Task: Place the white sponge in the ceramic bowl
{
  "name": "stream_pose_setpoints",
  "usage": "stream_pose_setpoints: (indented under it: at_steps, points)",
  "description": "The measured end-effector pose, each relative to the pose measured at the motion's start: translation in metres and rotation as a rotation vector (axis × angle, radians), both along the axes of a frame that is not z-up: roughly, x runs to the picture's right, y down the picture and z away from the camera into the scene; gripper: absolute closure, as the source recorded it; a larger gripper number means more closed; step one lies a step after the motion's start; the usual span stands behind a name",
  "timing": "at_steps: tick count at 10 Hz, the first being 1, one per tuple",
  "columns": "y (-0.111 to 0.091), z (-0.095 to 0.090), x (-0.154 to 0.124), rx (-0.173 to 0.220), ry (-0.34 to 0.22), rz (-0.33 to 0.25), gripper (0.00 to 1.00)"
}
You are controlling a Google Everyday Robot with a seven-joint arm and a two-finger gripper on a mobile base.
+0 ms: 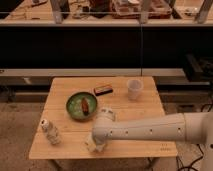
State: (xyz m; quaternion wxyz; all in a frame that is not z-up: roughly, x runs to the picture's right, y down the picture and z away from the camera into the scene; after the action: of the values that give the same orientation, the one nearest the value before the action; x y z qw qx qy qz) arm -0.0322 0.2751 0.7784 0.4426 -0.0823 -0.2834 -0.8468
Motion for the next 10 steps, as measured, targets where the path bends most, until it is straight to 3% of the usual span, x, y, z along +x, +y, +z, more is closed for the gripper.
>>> stream_pose_setpoints:
  at_steps: [3,7,10]
  points:
    - [0.014,0.001,-0.011,-0.032,-0.024,0.015,0.22]
    - [0.021,0.001,-0.014,-0.057,-0.041,0.023,0.55]
    - [0.014,0.001,-0.013,-0.06,-0.045,0.044,0.57]
